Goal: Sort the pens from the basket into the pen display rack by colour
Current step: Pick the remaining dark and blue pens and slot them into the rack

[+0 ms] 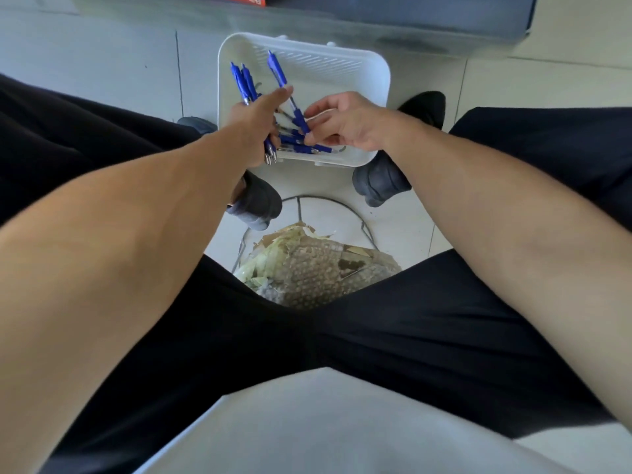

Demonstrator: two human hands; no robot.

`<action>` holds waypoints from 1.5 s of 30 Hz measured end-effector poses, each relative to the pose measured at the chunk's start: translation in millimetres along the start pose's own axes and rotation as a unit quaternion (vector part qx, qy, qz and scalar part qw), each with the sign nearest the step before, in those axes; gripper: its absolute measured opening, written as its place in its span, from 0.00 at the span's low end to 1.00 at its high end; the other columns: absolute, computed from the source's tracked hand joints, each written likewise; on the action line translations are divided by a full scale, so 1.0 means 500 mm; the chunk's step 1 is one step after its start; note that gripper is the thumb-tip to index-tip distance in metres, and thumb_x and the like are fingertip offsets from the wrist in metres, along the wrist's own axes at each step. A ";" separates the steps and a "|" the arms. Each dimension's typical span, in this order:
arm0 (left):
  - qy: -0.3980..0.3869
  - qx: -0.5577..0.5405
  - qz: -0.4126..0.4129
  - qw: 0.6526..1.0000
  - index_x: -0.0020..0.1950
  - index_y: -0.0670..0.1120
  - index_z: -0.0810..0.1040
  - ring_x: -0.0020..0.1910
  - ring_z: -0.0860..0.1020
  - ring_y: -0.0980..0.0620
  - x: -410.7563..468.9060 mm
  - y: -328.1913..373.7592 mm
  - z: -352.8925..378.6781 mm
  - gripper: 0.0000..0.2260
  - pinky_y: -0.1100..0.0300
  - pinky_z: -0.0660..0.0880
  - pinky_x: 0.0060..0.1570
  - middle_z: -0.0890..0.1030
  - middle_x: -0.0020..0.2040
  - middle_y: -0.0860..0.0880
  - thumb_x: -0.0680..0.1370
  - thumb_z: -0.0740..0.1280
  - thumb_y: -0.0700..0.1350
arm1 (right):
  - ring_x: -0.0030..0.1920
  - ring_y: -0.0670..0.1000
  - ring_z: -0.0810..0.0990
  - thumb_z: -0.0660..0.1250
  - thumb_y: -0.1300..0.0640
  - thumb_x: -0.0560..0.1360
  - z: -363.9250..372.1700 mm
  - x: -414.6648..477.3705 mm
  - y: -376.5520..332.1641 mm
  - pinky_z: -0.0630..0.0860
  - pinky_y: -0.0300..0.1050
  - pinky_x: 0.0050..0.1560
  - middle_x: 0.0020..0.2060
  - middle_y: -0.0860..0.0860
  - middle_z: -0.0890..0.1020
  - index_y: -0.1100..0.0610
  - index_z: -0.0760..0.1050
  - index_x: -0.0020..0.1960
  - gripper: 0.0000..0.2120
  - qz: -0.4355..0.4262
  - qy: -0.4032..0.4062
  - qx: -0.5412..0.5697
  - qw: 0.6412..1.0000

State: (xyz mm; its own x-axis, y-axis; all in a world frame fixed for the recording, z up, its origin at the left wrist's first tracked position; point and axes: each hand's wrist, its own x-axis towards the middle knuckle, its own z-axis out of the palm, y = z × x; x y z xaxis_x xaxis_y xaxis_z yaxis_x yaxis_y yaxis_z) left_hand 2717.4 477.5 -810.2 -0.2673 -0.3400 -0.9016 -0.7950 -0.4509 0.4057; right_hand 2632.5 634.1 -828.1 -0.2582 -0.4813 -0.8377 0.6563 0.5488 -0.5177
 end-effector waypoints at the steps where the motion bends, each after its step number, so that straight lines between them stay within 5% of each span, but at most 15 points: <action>1: -0.002 0.004 0.004 1.000 0.45 0.46 0.74 0.20 0.66 0.55 0.000 -0.001 0.003 0.20 0.62 0.68 0.26 0.70 0.28 0.52 0.69 0.79 0.57 | 0.47 0.48 0.86 0.76 0.74 0.67 0.004 -0.008 -0.006 0.80 0.37 0.45 0.45 0.51 0.87 0.57 0.79 0.54 0.20 -0.003 -0.022 -0.004 1.000; 8: 0.025 -0.021 0.026 0.999 0.46 0.43 0.76 0.21 0.73 0.52 0.002 -0.001 0.018 0.11 0.61 0.73 0.28 0.75 0.30 0.48 0.74 0.74 0.49 | 0.52 0.52 0.86 0.74 0.66 0.74 0.016 -0.013 -0.022 0.81 0.41 0.53 0.50 0.55 0.86 0.54 0.82 0.57 0.14 0.020 -0.124 -0.013 0.992; 12: 0.078 -0.057 0.035 0.995 0.39 0.45 0.75 0.30 0.75 0.50 0.015 -0.007 0.013 0.07 0.56 0.76 0.37 0.76 0.30 0.48 0.74 0.70 0.45 | 0.49 0.49 0.84 0.73 0.61 0.75 0.022 0.027 -0.017 0.79 0.38 0.48 0.49 0.51 0.86 0.53 0.83 0.60 0.14 0.037 -0.039 -0.160 0.986; 16: 0.041 -0.154 0.014 0.987 0.41 0.41 0.74 0.32 0.79 0.47 0.027 -0.009 0.012 0.06 0.53 0.81 0.42 0.79 0.31 0.44 0.78 0.66 0.38 | 0.58 0.52 0.79 0.70 0.61 0.74 0.027 0.083 0.012 0.77 0.45 0.58 0.59 0.52 0.82 0.52 0.79 0.66 0.20 -0.013 0.033 -0.412 0.911; 20: 0.022 -0.169 -0.015 0.985 0.41 0.43 0.69 0.22 0.70 0.52 0.035 -0.007 0.008 0.09 0.59 0.72 0.26 0.71 0.26 0.48 0.79 0.66 0.39 | 0.69 0.60 0.70 0.63 0.59 0.77 0.049 0.142 0.037 0.67 0.49 0.68 0.68 0.59 0.72 0.55 0.73 0.69 0.20 -0.017 -0.009 -0.574 0.818; 24: 0.004 -0.177 -0.042 0.983 0.37 0.46 0.66 0.21 0.63 0.55 0.038 -0.002 -0.001 0.13 0.62 0.65 0.23 0.65 0.25 0.51 0.80 0.66 0.41 | 0.80 0.61 0.49 0.57 0.61 0.81 0.074 0.170 0.050 0.52 0.50 0.80 0.81 0.60 0.46 0.51 0.57 0.81 0.30 0.022 -0.054 -0.565 0.823; 28: 0.001 -0.178 -0.063 0.982 0.36 0.47 0.66 0.21 0.62 0.55 0.039 0.002 -0.008 0.15 0.63 0.64 0.23 0.65 0.24 0.52 0.80 0.66 0.41 | 0.80 0.62 0.48 0.52 0.55 0.83 0.092 0.179 0.037 0.52 0.55 0.79 0.82 0.57 0.43 0.51 0.55 0.81 0.27 0.057 -0.069 -0.580 0.810; 30: 0.004 -0.179 -0.071 0.981 0.35 0.47 0.66 0.22 0.63 0.55 0.042 0.003 -0.009 0.15 0.63 0.65 0.24 0.65 0.25 0.52 0.80 0.66 0.42 | 0.79 0.64 0.50 0.50 0.51 0.83 0.101 0.177 0.028 0.52 0.58 0.78 0.81 0.59 0.49 0.50 0.61 0.78 0.23 0.078 -0.078 -0.585 0.803; 32: 0.008 -0.175 -0.071 0.982 0.35 0.47 0.66 0.22 0.63 0.55 0.041 0.004 -0.007 0.15 0.63 0.66 0.24 0.65 0.24 0.52 0.80 0.66 0.42 | 0.72 0.63 0.65 0.53 0.53 0.84 0.107 0.168 0.027 0.61 0.52 0.71 0.67 0.61 0.70 0.56 0.75 0.60 0.15 0.061 -0.045 -0.560 0.825; 34: 0.009 -0.174 -0.070 0.982 0.36 0.47 0.66 0.22 0.63 0.55 0.040 0.004 -0.007 0.14 0.62 0.66 0.24 0.66 0.25 0.52 0.80 0.66 0.42 | 0.62 0.61 0.75 0.57 0.59 0.81 0.103 0.164 0.033 0.67 0.47 0.61 0.51 0.58 0.77 0.58 0.75 0.43 0.11 0.014 0.020 -0.502 0.864; 38: 0.003 -0.173 -0.067 0.983 0.36 0.47 0.66 0.22 0.63 0.55 0.034 0.003 -0.011 0.14 0.62 0.66 0.24 0.66 0.25 0.52 0.80 0.66 0.42 | 0.57 0.52 0.80 0.64 0.67 0.76 0.060 0.140 0.057 0.75 0.39 0.57 0.54 0.54 0.84 0.57 0.85 0.56 0.15 0.012 0.110 -0.330 0.937; 42: 0.013 -0.132 -0.043 0.990 0.41 0.46 0.69 0.22 0.63 0.56 0.024 0.001 -0.006 0.09 0.62 0.67 0.25 0.66 0.25 0.52 0.79 0.67 0.41 | 0.47 0.47 0.81 0.74 0.70 0.70 0.021 0.098 0.044 0.77 0.36 0.43 0.44 0.47 0.85 0.49 0.83 0.45 0.15 0.006 0.140 -0.143 0.980; 45: 0.003 -0.100 -0.029 0.995 0.44 0.44 0.71 0.21 0.64 0.56 0.018 -0.001 -0.006 0.08 0.61 0.67 0.26 0.66 0.25 0.52 0.77 0.71 0.42 | 0.44 0.45 0.83 0.76 0.73 0.66 0.005 0.070 0.016 0.76 0.36 0.39 0.42 0.48 0.86 0.52 0.79 0.46 0.19 -0.003 0.111 -0.012 0.994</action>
State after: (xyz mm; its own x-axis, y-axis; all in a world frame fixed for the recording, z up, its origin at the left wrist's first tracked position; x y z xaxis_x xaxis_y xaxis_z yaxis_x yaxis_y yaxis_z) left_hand 2717.0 472.0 -817.9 -0.2203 -0.3143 -0.9234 -0.6838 -0.6253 0.3760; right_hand 2630.3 619.8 -861.1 -0.4132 -0.3239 -0.8511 0.6380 0.5639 -0.5243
